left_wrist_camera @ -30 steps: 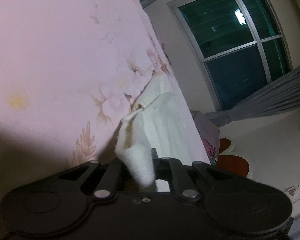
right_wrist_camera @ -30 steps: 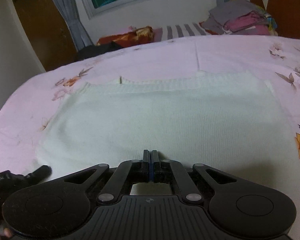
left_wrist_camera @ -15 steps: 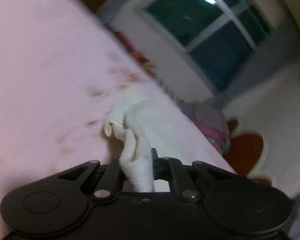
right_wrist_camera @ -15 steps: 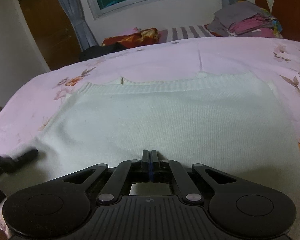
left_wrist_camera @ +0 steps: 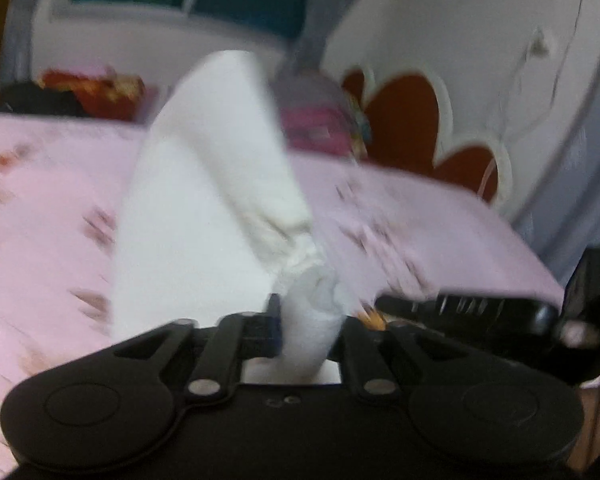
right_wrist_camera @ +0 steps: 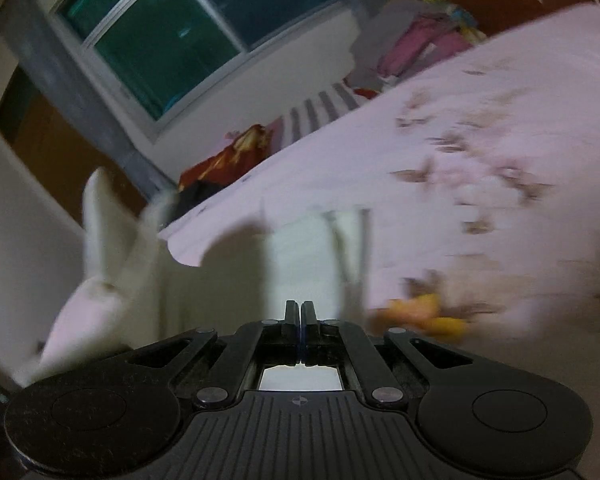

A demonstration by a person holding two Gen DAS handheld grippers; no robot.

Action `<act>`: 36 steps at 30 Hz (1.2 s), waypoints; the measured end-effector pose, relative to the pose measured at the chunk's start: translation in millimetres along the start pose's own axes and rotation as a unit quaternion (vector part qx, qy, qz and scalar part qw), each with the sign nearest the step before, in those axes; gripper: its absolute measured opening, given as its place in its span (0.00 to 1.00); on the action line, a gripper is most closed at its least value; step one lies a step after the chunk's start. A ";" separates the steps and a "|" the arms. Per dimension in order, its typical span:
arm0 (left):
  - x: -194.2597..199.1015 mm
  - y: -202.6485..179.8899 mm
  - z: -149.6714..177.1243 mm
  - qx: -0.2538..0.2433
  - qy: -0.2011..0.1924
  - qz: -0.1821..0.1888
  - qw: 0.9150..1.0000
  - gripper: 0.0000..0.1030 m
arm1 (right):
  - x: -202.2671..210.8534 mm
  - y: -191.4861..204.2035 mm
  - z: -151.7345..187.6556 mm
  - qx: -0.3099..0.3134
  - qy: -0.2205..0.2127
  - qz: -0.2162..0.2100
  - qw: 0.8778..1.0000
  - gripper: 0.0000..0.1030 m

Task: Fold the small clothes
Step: 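Lift the held edge with the left tool, fold it over, release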

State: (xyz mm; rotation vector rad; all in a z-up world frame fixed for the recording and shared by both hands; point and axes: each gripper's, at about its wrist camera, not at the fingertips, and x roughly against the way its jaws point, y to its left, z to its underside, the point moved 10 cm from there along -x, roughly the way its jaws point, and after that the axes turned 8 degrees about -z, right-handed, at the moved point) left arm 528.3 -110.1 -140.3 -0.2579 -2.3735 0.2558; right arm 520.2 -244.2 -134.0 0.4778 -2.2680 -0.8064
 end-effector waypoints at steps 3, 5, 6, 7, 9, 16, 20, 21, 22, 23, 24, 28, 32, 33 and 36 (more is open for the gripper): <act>-22.6 -28.9 29.7 -0.021 0.063 0.010 0.998 0.66 | 14.0 -18.3 -3.6 -0.022 0.012 -0.008 1.000 0.34; -9.0 -26.9 29.5 0.004 0.051 0.039 0.998 0.55 | 27.9 -19.6 -9.0 -0.012 -0.009 -0.015 1.000 0.67; -1.9 -18.9 23.8 0.019 0.042 0.039 0.998 0.54 | 33.8 -15.1 -11.0 0.000 -0.014 -0.024 1.000 0.67; 6.9 -3.1 14.7 0.038 0.023 0.027 0.999 0.52 | 35.7 -12.1 -11.3 0.005 -0.011 -0.028 1.000 0.66; 18.3 35.8 -3.4 0.067 -0.012 -0.010 0.998 0.52 | 32.5 -4.5 -9.9 -0.001 0.000 -0.056 0.998 0.55; -4.0 118.8 -10.2 0.119 0.007 -0.057 0.991 0.42 | -13.0 21.5 11.5 -0.007 0.053 -0.087 0.995 0.53; -24.7 130.9 4.4 0.114 0.042 -0.049 0.991 0.39 | -37.6 20.2 22.3 -0.018 0.069 -0.071 0.995 0.53; -26.9 132.2 7.3 0.118 0.047 -0.042 0.991 0.39 | -42.3 20.0 24.7 -0.021 0.075 -0.067 0.995 0.53; -26.4 133.2 10.0 0.122 0.046 -0.033 0.991 0.39 | -44.3 18.4 27.1 -0.021 0.078 -0.065 0.995 0.53; -23.2 132.8 10.3 0.124 0.040 -0.023 0.991 0.39 | -48.0 19.4 28.1 -0.016 0.082 -0.061 0.995 0.53; -21.2 132.6 7.9 0.125 0.033 -0.015 0.991 0.40 | -50.4 21.1 27.5 -0.010 0.083 -0.056 0.995 0.53; -29.7 133.7 7.9 0.121 0.042 -0.002 0.992 0.42 | -56.6 26.8 22.0 0.002 0.082 -0.046 0.996 0.53; -41.1 133.4 10.0 0.119 0.060 0.006 0.991 0.42 | -74.4 24.3 23.0 -0.003 0.095 -0.034 0.995 0.53; -40.2 132.6 8.4 0.116 0.059 0.005 0.992 0.42 | -76.6 25.5 22.8 0.001 0.096 -0.031 0.995 0.48; -22.6 126.7 -11.2 0.083 0.000 0.003 0.997 0.39 | -79.7 21.7 24.1 0.010 0.103 -0.010 0.995 0.20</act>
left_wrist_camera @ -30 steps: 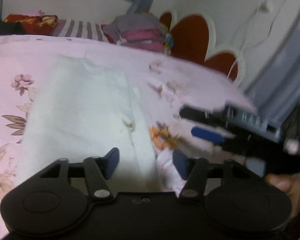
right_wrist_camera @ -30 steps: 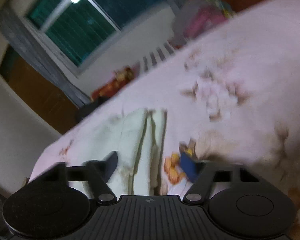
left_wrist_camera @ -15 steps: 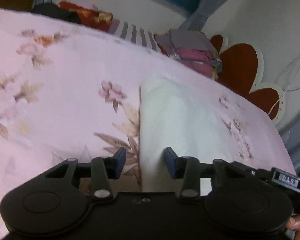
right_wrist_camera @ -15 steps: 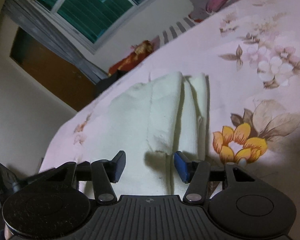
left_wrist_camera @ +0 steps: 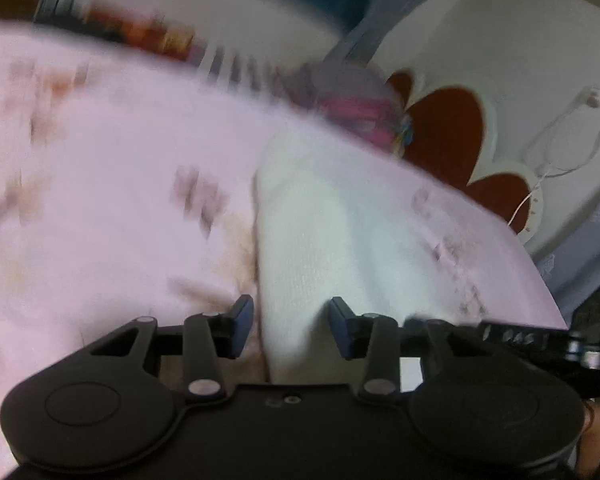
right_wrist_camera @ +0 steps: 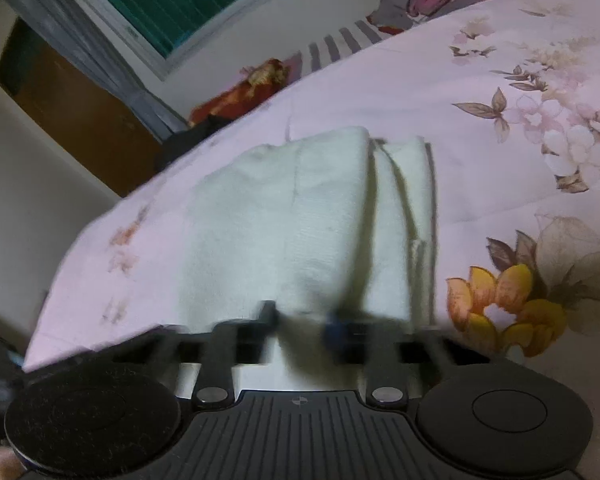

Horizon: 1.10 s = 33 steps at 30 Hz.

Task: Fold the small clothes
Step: 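Grasp the folded sweater edge with the right tool and fold it over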

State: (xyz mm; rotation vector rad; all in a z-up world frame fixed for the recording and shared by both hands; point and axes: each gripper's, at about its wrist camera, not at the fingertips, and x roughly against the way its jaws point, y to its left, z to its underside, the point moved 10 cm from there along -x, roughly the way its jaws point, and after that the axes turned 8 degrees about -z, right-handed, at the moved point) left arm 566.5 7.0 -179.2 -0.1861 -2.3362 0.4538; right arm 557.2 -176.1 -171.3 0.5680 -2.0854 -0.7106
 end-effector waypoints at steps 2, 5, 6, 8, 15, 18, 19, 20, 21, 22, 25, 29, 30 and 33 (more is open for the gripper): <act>4.0 -10.5 -6.8 -0.025 -0.016 0.011 1.000 0.39 | 2.4 -0.7 -0.5 -0.003 -0.003 -0.003 1.000 0.16; -13.6 -23.3 1.0 -0.082 0.015 0.000 0.997 0.38 | 5.4 0.9 1.0 0.004 -0.005 -0.002 1.000 0.15; -18.9 -24.4 4.4 -0.077 0.028 0.005 0.997 0.38 | 5.3 0.5 0.8 0.004 -0.006 -0.002 1.000 0.15; -22.0 -27.1 7.3 -0.075 0.032 0.004 0.997 0.38 | 7.7 0.1 1.1 0.001 -0.009 -0.003 1.000 0.12; -18.4 -27.0 8.0 -0.075 0.028 -0.006 0.997 0.38 | 20.2 5.3 -1.2 0.030 -0.017 -0.010 0.999 0.21; -8.9 -14.5 6.9 -0.044 0.013 -0.007 0.999 0.39 | 24.8 2.7 -5.8 0.019 -0.044 -0.017 0.999 0.71; -7.4 -9.3 7.7 -0.035 0.014 -0.012 0.999 0.40 | 24.6 2.7 -6.1 0.014 -0.040 -0.027 0.999 0.71; -6.5 -4.3 8.7 -0.022 0.013 -0.013 1.000 0.40 | 21.9 1.5 -5.1 0.011 -0.030 -0.028 0.999 0.64; -7.0 -1.1 10.5 -0.013 0.016 -0.010 1.000 0.40 | 18.6 1.6 -4.2 0.010 -0.023 -0.036 0.999 0.59; -8.0 1.0 11.9 -0.009 0.019 -0.010 1.000 0.40 | 14.5 0.8 -3.9 0.005 -0.014 -0.037 0.999 0.54; -17.1 4.2 17.2 0.007 0.045 -0.004 0.999 0.42 | 4.3 0.2 -3.5 -0.004 -0.004 -0.039 0.999 0.54; -23.1 0.8 20.9 0.000 0.054 -0.010 0.998 0.42 | -5.3 9.4 -6.1 0.010 0.008 -0.040 0.999 0.29; -20.9 -1.2 19.3 -0.008 0.050 -0.015 0.999 0.39 | -8.3 11.5 -5.3 0.023 0.014 -0.030 0.999 0.16; -6.9 -12.9 9.4 -0.029 0.019 -0.006 0.999 0.35 | -4.8 14.3 -7.6 0.042 0.018 -0.015 0.999 0.15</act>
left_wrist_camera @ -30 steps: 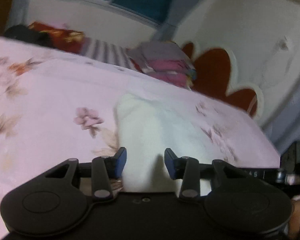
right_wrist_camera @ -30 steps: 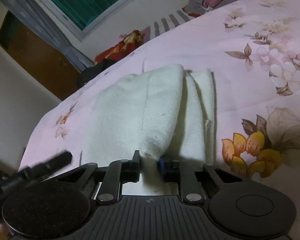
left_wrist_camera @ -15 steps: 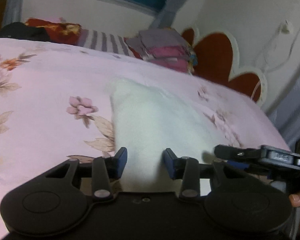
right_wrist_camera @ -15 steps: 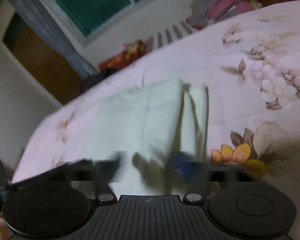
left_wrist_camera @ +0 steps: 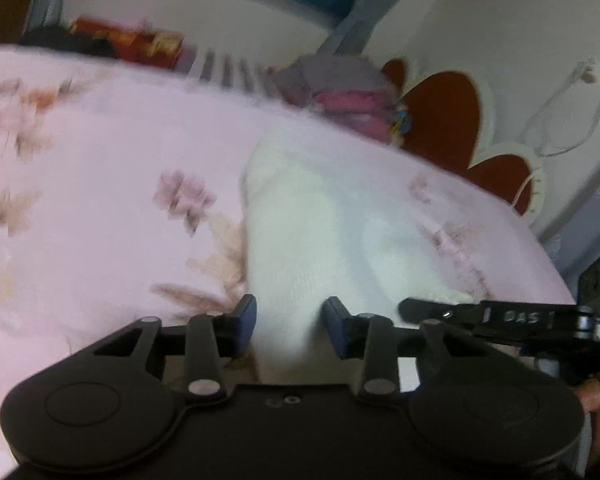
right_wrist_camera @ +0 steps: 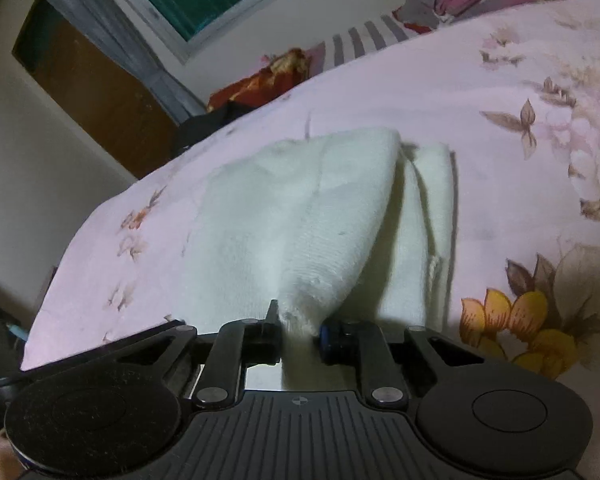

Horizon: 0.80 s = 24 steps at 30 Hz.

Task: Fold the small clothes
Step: 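Grasp the folded sweater edge with the right tool and fold it over, then open the right tool and withdraw both tools from the folded sweater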

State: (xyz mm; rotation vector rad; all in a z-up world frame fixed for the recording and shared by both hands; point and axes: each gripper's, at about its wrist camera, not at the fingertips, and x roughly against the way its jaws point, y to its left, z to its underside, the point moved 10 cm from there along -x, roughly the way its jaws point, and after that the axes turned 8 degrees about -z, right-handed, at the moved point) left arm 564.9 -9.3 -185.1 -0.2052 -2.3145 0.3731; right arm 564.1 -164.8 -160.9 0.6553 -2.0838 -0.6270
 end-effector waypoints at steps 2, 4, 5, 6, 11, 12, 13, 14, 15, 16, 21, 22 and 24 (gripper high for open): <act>0.2 -11.6 1.3 -0.020 0.011 0.009 1.000 0.35 | 10.3 4.8 -1.7 0.015 -0.008 0.005 1.000 0.14; -3.4 -25.4 6.4 -0.037 0.028 0.024 0.999 0.35 | 23.5 7.5 -2.2 0.021 -0.016 0.011 1.000 0.14; -5.4 -32.5 10.3 -0.057 0.037 0.022 0.997 0.35 | 30.4 4.9 -2.1 0.023 -0.020 0.019 0.999 0.14; -9.2 -38.8 15.2 -0.082 0.049 0.012 0.995 0.35 | 32.1 -1.3 -0.1 0.019 -0.016 0.025 0.999 0.14; -14.3 -41.9 20.1 -0.092 0.058 0.005 0.994 0.35 | 16.5 -23.6 9.2 -0.024 0.008 0.015 1.000 0.15; -13.2 -41.2 18.9 -0.089 0.062 0.012 0.994 0.35 | 17.2 -23.2 9.0 -0.021 0.010 0.016 1.000 0.15; -9.5 -40.6 14.9 -0.082 0.059 0.025 0.995 0.36 | 19.8 -23.0 8.1 -0.018 0.010 0.016 1.000 0.21; -4.4 -38.2 7.7 -0.071 0.047 0.037 0.996 0.37 | 25.1 -23.3 6.2 -0.016 0.008 0.021 1.000 0.40; -1.3 -34.1 0.3 -0.064 0.034 0.042 0.997 0.37 | 34.1 -23.9 2.0 -0.010 -0.002 0.031 0.999 0.53; -0.7 -31.0 -7.4 -0.062 0.024 0.043 0.997 0.37 | 47.5 -23.0 -6.2 0.002 -0.028 0.047 0.999 0.72; -26.4 -30.3 -52.5 -0.060 0.000 0.043 0.997 0.37 | 54.1 -15.1 -51.6 0.047 -0.078 0.082 0.992 0.37; -34.7 -32.6 -59.5 -0.063 0.001 0.046 0.997 0.37 | 43.8 -14.1 -56.3 0.052 -0.070 0.085 0.993 0.34; -51.9 -38.1 -68.3 -0.075 0.006 0.044 0.996 0.37 | 21.9 -14.4 -63.3 0.064 -0.056 0.088 0.992 0.33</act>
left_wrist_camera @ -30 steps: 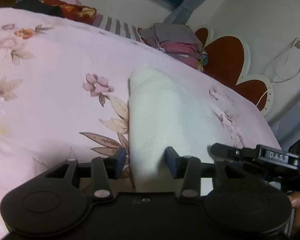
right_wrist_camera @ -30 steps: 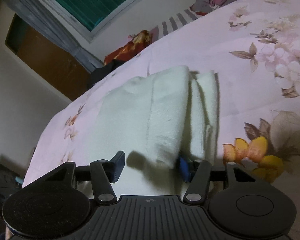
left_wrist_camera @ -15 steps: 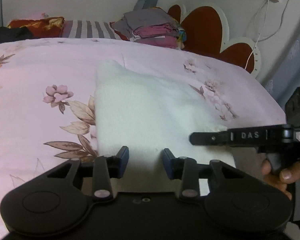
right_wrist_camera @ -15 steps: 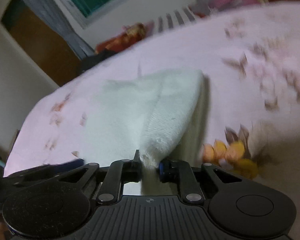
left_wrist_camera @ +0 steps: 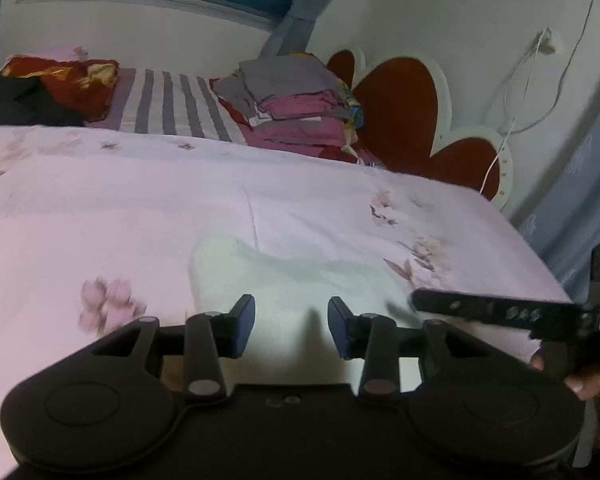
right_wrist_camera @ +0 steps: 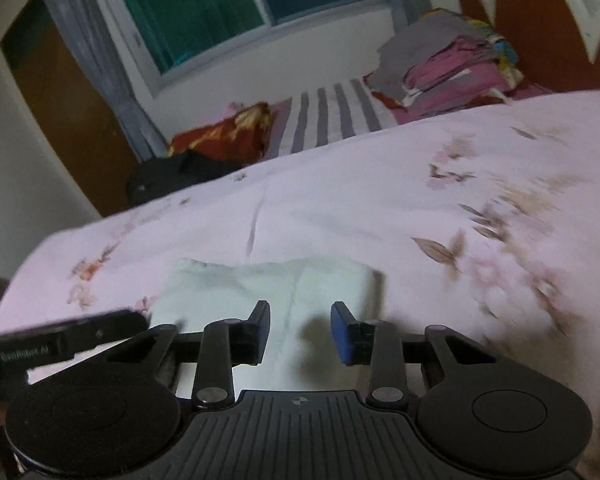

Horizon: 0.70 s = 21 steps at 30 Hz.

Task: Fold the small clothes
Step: 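Open the right tool and withdraw both tools from the folded sweater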

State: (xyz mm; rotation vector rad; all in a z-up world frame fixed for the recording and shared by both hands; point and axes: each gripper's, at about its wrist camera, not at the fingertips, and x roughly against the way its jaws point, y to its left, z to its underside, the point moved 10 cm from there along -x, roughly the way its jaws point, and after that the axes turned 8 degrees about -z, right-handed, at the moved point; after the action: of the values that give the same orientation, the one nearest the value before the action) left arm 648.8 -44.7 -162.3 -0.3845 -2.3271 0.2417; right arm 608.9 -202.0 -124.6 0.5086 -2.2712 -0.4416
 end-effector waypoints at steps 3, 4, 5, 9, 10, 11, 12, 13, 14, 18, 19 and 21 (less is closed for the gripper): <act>-27.1 -2.6 8.5 -0.008 0.042 0.014 0.999 0.37 | -39.1 -10.8 13.4 0.026 0.054 0.030 0.998 0.33; -39.1 -0.9 18.2 0.000 0.067 0.024 0.997 0.39 | -51.4 -22.0 21.6 0.038 0.076 0.061 0.995 0.34; -41.1 1.2 20.2 0.006 0.051 0.034 0.998 0.39 | -53.0 -24.8 21.8 0.042 0.067 0.062 0.995 0.34; -23.0 11.8 18.5 0.057 0.041 0.055 0.996 0.36 | -50.7 -19.5 22.3 0.064 0.078 0.087 0.991 0.34; -12.7 11.2 18.7 0.053 0.033 0.058 0.996 0.36 | -44.9 -17.8 22.2 0.064 0.073 0.092 0.991 0.34; -1.3 9.3 21.0 0.044 0.024 0.061 0.997 0.36 | -36.7 -17.1 20.8 0.066 0.064 0.096 0.991 0.34; 7.5 7.2 26.0 0.032 0.019 0.061 0.997 0.36 | -26.3 -10.0 21.5 0.069 0.054 0.084 0.993 0.34; 9.9 6.2 27.9 0.022 0.016 0.057 0.998 0.36 | -19.1 -3.9 20.4 0.071 0.048 0.067 0.994 0.34; 10.4 3.1 34.1 0.011 0.019 0.055 0.998 0.36 | -13.0 4.1 23.0 0.077 0.046 0.055 0.994 0.34; -2.6 -6.7 46.1 -0.029 0.026 0.029 0.999 0.37 | -18.9 18.8 53.4 0.134 0.089 0.065 0.985 0.34; -1.2 -10.1 45.5 -0.041 0.024 0.019 0.999 0.36 | -22.6 11.5 58.9 0.148 0.089 0.086 0.981 0.37; 9.9 -17.3 45.2 -0.061 0.018 0.007 0.998 0.36 | -19.4 1.9 57.8 0.113 0.076 0.085 0.987 0.39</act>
State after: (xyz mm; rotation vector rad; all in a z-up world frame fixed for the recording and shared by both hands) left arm 606.5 -60.2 -182.5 -0.4613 -2.3111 0.0999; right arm 578.1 -181.9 -173.4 0.4410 -2.2043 -0.0581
